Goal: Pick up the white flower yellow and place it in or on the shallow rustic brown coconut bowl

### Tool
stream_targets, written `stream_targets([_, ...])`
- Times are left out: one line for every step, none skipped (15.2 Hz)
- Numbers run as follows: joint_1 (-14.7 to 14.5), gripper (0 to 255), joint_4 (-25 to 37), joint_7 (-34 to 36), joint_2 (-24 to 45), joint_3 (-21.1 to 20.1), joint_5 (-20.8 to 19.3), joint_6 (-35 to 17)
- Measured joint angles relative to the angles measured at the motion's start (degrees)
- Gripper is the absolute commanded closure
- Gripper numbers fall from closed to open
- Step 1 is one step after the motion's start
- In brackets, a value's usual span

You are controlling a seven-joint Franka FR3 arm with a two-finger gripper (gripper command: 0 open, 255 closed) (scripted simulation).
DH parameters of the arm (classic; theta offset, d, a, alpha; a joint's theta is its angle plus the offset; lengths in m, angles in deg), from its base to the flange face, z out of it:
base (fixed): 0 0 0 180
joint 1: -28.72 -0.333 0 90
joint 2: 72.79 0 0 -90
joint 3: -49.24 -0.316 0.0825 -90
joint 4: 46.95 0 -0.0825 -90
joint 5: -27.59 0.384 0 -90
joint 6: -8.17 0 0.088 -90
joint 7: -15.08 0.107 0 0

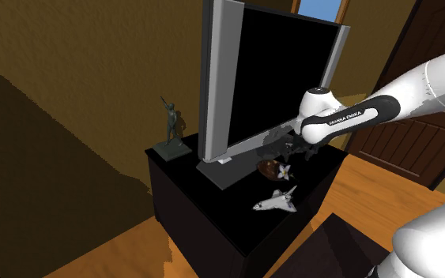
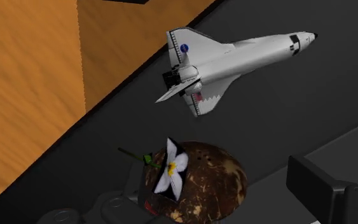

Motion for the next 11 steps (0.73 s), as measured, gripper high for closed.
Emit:
stream_targets([0.8,0,0.3,2.2,1.5,-0.2,-1.4,-1.2])
stream_targets([1.8,0,1.4,4.3,4.1,0.0,-3.3,-2.9])
stream_targets([2.7,0,1.6,6.4,5.6,0.1,-4.9,-4.1])
stream_targets([3.4,0,2.6,8.6,7.6,0.3,-6.6,-5.2])
stream_targets([4.1,0,3.1,10.6,9.2,0.7,-8.4,-6.2])
stream_targets([4.7,0,4.1,12.6,10.7,1.1,-9.9,-6.7])
stream_targets([5.4,0,4.8,14.8,12.6,1.7,-11.9,-8.1])
stream_targets([6.0,0,5.2,17.1,14.2,2.3,-13.8,-9.2])
stream_targets([6.2,0,6.2,19.6,16.0,2.8,-15.6,-9.9])
stream_targets([6.6,0,7.4,21.5,17.7,3.6,-17.1,-10.4])
stream_targets([7.0,0,8.5,23.0,18.9,4.3,-18.2,-10.6])
